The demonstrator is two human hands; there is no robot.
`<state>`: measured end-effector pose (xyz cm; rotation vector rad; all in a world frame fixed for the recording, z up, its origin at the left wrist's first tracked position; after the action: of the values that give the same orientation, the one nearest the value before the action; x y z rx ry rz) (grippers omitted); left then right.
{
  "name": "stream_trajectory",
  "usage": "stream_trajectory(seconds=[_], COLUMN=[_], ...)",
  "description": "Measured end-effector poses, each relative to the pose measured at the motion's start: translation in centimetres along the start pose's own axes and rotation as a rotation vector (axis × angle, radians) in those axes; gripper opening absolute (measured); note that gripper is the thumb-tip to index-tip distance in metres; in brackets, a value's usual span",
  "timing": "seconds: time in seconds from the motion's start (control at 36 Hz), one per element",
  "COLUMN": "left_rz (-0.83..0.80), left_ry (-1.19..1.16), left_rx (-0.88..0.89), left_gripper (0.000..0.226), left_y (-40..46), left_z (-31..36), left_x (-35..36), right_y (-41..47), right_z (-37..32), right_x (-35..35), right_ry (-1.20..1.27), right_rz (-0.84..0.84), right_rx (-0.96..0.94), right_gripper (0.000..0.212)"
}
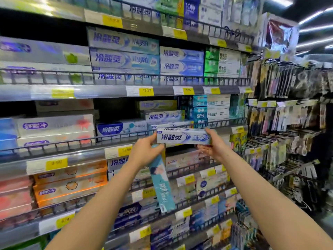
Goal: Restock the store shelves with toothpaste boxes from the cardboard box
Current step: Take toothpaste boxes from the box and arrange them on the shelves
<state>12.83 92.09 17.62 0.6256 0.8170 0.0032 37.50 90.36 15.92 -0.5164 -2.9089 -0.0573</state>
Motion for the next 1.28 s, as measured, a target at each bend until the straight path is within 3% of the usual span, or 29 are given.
stream_trajectory(seconds=[0.06, 0.17, 0.47, 0.72, 0.86, 1.0, 1.08, 1.17, 1.28], left_rz=[0.018, 0.095, 0.228, 0.251, 0.253, 0.254, 0.247, 0.245, 0.243], left_ry=[-0.061, -0.063, -0.084, 0.028, 0.105, 0.200, 0.223, 0.256, 0.249], left_rx=[-0.020, -0.037, -0.192, -0.255, -0.297, -0.262, -0.274, -0.286, -0.285], left_gripper=[0.069, 0.071, 0.078, 0.072, 0.070, 0.065, 0.079, 0.081, 0.079], left_y=[0.6, 2.5, 5.8, 7.1, 7.5, 7.0, 6.5, 6.2, 6.7], left_z=[-0.1, -0.4, -1.2, -1.5, -1.1, -0.1, -0.4, -0.7, -1.1], left_x=[-0.2, -0.4, -0.2, 0.9, 1.3, 1.3, 2.1, 2.6, 2.6], right_y=[1.3, 4.4, 9.9, 13.3, 13.9, 13.2, 11.6, 9.9, 10.0], right_z=[-0.6, -1.9, -5.9, -6.2, -5.2, -4.4, -4.5, -4.3, -3.7], right_x=[0.7, 1.9, 4.9, 5.2, 4.5, 4.0, 4.2, 5.8, 7.4], right_ry=[0.035, 0.044, -0.610, -0.851, -1.063, -0.946, -0.885, -0.997, -1.091], right_rz=[-0.002, -0.005, -0.091, -0.096, -0.010, -0.008, -0.093, -0.243, -0.317], right_rx=[-0.028, -0.105, -0.470, -0.657, -0.652, -0.777, -0.977, -1.186, -1.239], right_gripper=[0.031, 0.069, 0.087, 0.065, 0.072, 0.077, 0.055, 0.034, 0.032])
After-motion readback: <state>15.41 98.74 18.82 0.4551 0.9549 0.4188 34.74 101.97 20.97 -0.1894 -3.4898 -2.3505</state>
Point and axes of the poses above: each hand's wrist, its own y-axis towards the middle knuckle, its own x-axis out of the palm, z = x × y, the point moved 5 cm from there along y, towards the middle knuckle
